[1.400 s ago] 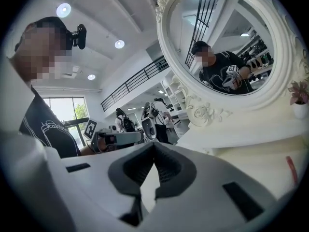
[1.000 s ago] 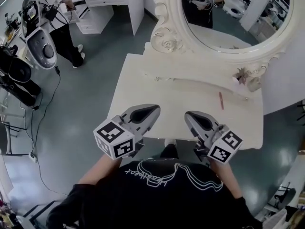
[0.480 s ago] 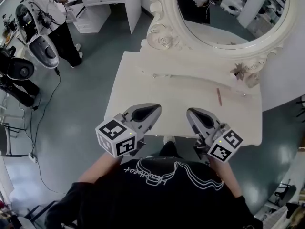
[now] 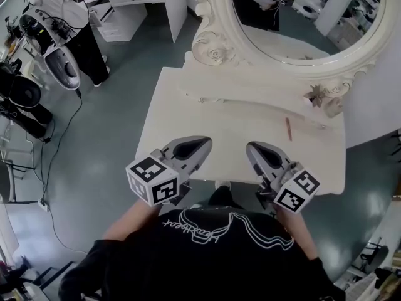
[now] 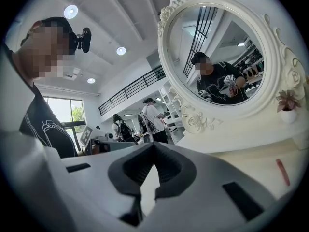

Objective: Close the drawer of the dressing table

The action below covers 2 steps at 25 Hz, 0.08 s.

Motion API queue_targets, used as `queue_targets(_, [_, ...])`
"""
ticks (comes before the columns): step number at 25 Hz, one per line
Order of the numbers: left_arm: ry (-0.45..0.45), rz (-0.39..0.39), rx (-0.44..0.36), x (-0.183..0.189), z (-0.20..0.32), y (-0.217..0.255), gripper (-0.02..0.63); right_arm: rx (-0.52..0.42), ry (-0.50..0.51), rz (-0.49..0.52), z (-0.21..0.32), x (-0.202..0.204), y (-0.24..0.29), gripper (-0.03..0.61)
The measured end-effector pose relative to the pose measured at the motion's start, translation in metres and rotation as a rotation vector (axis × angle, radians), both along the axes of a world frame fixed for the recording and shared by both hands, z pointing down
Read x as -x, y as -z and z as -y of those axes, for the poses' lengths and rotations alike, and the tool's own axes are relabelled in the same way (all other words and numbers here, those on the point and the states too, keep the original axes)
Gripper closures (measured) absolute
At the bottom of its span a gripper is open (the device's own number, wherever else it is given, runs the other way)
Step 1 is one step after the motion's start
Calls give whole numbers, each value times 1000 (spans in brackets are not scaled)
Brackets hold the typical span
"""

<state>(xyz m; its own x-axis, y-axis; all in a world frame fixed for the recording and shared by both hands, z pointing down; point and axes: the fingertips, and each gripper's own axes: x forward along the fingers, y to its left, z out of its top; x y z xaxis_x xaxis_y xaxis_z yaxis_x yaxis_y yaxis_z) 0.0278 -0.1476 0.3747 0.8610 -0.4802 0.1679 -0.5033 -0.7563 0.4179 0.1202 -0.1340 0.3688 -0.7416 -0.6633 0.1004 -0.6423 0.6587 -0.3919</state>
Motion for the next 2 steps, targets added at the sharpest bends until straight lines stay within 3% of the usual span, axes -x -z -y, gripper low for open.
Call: queue_targets(2, [2, 2, 1, -1, 3, 0, 610, 1, 2, 0, 3, -1, 0, 575])
